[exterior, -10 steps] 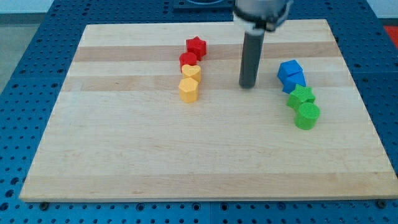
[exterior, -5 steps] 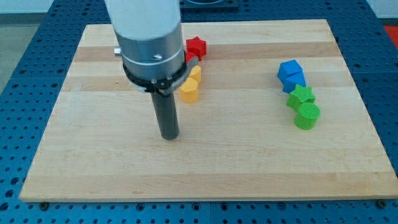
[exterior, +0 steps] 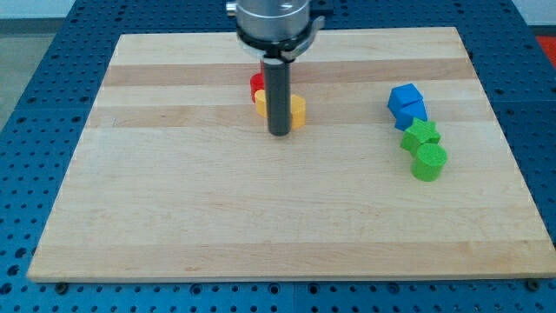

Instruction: Move the yellow hexagon diagonally top left to the blue cube

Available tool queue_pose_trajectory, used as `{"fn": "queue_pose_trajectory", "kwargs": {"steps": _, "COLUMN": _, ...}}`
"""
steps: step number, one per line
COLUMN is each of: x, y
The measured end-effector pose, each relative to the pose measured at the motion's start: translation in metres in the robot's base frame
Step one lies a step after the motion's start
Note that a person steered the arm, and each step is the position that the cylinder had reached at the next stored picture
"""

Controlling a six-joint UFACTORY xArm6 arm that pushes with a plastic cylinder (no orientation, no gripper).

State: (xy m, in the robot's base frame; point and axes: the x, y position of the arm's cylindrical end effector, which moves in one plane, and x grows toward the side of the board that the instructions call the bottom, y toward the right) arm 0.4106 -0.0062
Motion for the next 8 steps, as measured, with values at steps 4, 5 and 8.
{"fn": "queue_pose_trajectory", "kwargs": {"steps": 4, "x": -0.084, "y": 0.059}}
{"fn": "queue_pose_trajectory", "kwargs": {"steps": 5, "x": -0.062, "y": 0.099}}
{"fn": "queue_pose_trajectory", "kwargs": {"steps": 8, "x": -0.126, "y": 0.084}}
